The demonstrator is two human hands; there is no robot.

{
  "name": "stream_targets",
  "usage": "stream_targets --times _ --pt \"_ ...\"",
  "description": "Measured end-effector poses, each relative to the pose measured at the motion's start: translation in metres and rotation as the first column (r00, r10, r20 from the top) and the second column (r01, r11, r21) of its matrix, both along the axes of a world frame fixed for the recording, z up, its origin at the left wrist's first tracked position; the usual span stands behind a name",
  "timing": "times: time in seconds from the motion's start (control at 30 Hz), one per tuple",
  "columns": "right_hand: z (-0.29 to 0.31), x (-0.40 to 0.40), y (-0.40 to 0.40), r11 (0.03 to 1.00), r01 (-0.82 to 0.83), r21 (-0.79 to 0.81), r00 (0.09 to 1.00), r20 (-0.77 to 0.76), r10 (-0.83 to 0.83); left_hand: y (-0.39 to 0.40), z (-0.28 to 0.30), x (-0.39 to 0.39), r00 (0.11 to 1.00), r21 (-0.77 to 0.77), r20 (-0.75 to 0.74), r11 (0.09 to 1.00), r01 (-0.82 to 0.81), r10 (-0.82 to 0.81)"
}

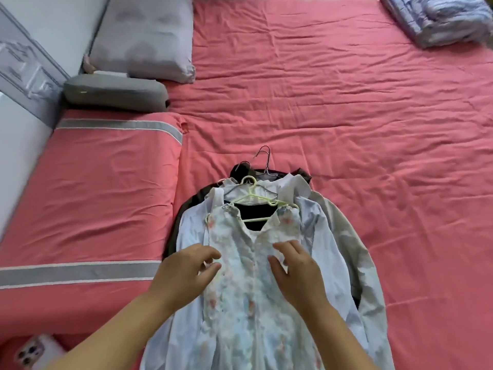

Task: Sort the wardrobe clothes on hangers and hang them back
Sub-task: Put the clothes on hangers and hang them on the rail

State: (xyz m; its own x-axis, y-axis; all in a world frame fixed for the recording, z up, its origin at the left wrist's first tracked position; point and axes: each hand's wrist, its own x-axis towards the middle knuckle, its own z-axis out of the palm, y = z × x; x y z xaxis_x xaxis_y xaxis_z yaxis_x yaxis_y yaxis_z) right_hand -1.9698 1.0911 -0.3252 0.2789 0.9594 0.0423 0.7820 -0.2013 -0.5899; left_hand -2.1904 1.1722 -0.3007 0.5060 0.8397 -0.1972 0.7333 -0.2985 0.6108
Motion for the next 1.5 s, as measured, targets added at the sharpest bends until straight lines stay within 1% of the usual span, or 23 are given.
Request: stream_targets --times 0.1,0.2,0.27,0.33,0.4,0.47,0.57,0.67,0.77,0.87,1.1,1.2,1.3,1.37,1.5 --pt "-0.043 0.026 0.040 1.000 0.005 -0.023 1.000 -0.002 -0.005 0.024 -0.034 0.021 0.997 -0.066 -0.075 0.997 -0.038 0.033" --pt "-0.082 0.046 0.082 1.000 -0.003 0.031 0.999 0.054 0.001 0.050 -0.065 0.043 0.990 -0.082 -0.131 0.994 -0.072 0.061" --pt "-0.105 0.058 0.108 0.998 -0.037 0.059 0.993 0.111 0.031 0.066 -0.085 0.056 0.983 -0.106 -0.163 0.989 -0.100 0.082" --pt "-0.128 0.069 0.129 0.997 -0.066 0.032 0.982 0.179 0.060 0.079 -0.102 0.067 0.981 -0.123 -0.166 0.985 -0.120 0.099" --pt "-0.145 0.075 0.143 0.998 -0.041 -0.044 0.973 0.224 0.050 0.090 -0.115 0.075 0.979 -0.115 -0.173 0.985 -0.131 0.110" --pt "-0.155 0.078 0.151 0.996 0.006 -0.090 0.967 0.255 0.017 0.097 -0.125 0.082 0.975 -0.108 -0.196 0.986 -0.131 0.108" --pt "-0.163 0.078 0.159 0.999 0.026 -0.021 0.947 0.322 -0.017 0.103 -0.134 0.089 0.971 -0.128 -0.221 0.984 -0.127 0.097" --pt "-0.166 0.075 0.163 0.999 0.026 -0.028 0.953 0.303 -0.016 0.102 -0.136 0.092 0.972 -0.127 -0.215 0.984 -0.125 0.095" --pt "-0.168 0.073 0.162 0.999 0.036 -0.002 0.959 0.282 -0.034 0.098 -0.132 0.090 0.975 -0.103 -0.196 0.987 -0.125 0.103" --pt "-0.156 0.075 0.155 0.999 0.018 0.030 0.982 0.189 -0.023 0.096 -0.122 0.086 0.979 -0.067 -0.178 0.991 -0.116 0.102" --pt "-0.093 0.080 0.110 0.986 -0.021 0.165 0.997 0.070 0.009 0.091 -0.083 0.079 0.991 0.114 -0.090 0.990 -0.087 0.098" --pt "-0.060 0.076 0.084 0.978 -0.014 0.210 1.000 0.019 0.010 0.083 -0.063 0.073 0.998 0.206 -0.062 0.979 -0.012 0.025" --pt "-0.017 0.066 0.053 0.966 0.014 0.259 1.000 0.002 -0.015 0.068 -0.034 0.064 0.998 0.305 0.033 0.952 0.039 -0.052" --pt "0.009 0.058 0.030 0.964 0.036 0.263 0.999 -0.004 -0.037 0.056 -0.015 0.059 0.989 0.352 0.106 0.934 0.060 -0.103" --pt "0.073 0.033 -0.030 0.947 0.131 0.292 0.986 0.057 -0.154 0.021 0.034 0.047 0.937 0.442 0.257 0.891 0.105 -0.237"
